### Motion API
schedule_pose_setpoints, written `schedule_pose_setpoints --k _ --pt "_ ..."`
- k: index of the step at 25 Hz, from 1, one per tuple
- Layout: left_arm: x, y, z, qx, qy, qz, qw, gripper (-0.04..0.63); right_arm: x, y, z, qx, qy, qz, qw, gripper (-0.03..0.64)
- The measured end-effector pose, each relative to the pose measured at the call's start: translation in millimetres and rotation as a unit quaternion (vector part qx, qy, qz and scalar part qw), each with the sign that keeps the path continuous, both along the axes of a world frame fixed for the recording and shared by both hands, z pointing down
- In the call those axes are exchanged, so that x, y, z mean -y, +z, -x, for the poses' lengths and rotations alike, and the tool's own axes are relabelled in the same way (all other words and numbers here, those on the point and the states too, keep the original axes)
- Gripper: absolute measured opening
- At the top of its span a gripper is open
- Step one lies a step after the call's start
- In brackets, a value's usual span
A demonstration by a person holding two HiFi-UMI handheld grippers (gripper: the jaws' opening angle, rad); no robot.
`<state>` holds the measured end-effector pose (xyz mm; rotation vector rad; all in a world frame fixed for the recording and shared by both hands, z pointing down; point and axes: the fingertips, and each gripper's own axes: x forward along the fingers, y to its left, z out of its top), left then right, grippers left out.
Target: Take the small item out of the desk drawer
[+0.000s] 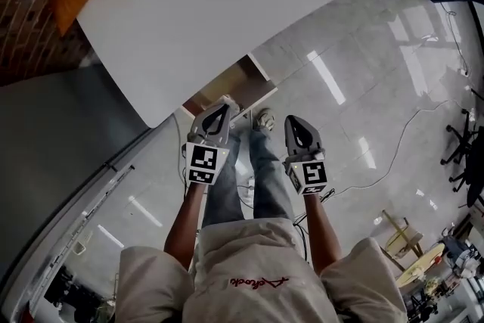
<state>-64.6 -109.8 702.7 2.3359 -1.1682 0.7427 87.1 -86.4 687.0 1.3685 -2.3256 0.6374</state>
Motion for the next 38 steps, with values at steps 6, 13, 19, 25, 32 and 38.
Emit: schedule_pose_setpoints --k 6,13,19,25,32,38 --pt "15 -52 -4 -0.014 -0.004 -0.031 0.9994 0.009 21 -49 6 0.004 -0.003 -0.033 0.999 0.012" --pt "30 -107 -4 -0.033 -0.021 -0.065 0.9971 0.009 50 -109 6 0.004 -0.003 -0.085 0.996 0.012" --pt "42 -156 7 -0.039 -0.037 -0.092 0.9943 0.009 54 -153 0 0.008 0.008 -0.119 0.993 0.012" --pt "63 -205 12 -0.045 -0.047 -0.134 0.9888 0.009 62 -192 -8 0.003 0.020 -0.144 0.989 0.011" --pt "74 -255 10 -0.054 -0.055 -0.168 0.9827 0.009 78 -249 -22 0.003 0.032 -0.195 0.980 0.011" --pt "75 -288 8 -0.060 -0.056 -0.195 0.9774 0.009 78 -280 -31 0.000 0.043 -0.220 0.975 0.011"
